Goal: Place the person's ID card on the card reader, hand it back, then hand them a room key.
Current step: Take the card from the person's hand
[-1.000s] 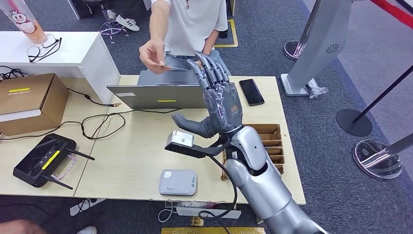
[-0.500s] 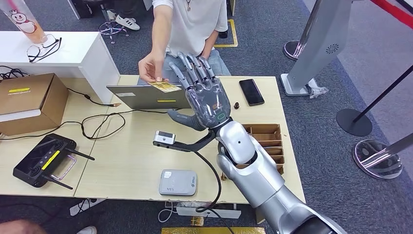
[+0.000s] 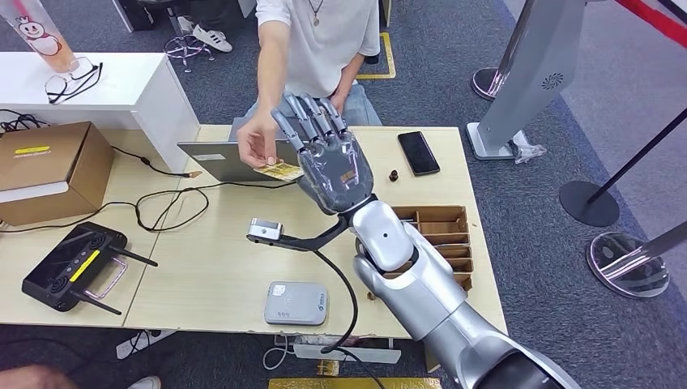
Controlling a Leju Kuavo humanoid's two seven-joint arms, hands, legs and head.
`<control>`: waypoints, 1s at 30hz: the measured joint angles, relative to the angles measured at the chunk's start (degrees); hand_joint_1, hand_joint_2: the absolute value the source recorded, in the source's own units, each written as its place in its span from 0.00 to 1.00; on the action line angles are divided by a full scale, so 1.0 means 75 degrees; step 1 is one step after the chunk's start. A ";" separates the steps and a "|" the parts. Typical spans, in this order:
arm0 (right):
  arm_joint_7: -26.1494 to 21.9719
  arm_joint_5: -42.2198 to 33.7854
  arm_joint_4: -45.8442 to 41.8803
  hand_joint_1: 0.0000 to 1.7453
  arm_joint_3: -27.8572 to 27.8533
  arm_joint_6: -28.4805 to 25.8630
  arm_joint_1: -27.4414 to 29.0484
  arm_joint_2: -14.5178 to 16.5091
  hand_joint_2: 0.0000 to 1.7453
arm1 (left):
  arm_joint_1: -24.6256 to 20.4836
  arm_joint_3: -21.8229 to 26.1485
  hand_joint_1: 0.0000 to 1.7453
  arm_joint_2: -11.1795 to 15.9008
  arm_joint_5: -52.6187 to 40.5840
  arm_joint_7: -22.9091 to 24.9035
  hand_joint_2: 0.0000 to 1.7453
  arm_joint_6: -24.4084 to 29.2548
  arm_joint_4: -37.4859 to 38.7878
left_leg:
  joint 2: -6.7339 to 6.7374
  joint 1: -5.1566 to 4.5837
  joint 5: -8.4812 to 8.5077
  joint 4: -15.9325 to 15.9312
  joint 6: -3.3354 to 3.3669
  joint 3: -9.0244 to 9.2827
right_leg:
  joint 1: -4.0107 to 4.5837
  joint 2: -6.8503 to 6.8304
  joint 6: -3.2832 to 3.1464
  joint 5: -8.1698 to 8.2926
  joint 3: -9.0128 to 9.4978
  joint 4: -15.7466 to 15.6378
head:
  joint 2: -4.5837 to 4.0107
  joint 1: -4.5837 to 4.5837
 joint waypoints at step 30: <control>0.0007 -0.0016 0.0410 1.00 0.0114 0.0339 -0.0173 0.0109 1.00 | 0.0002 0.0000 0.00 0.0000 0.0021 -0.0029 0.00 0.0003 0.0000 | 0.0000 0.0000 0.0000 0.0000 0.0000 0.0000 | 0.0000 0.0000 0.0000 0.0000 0.0000 0.0000 | 0.0000 0.0000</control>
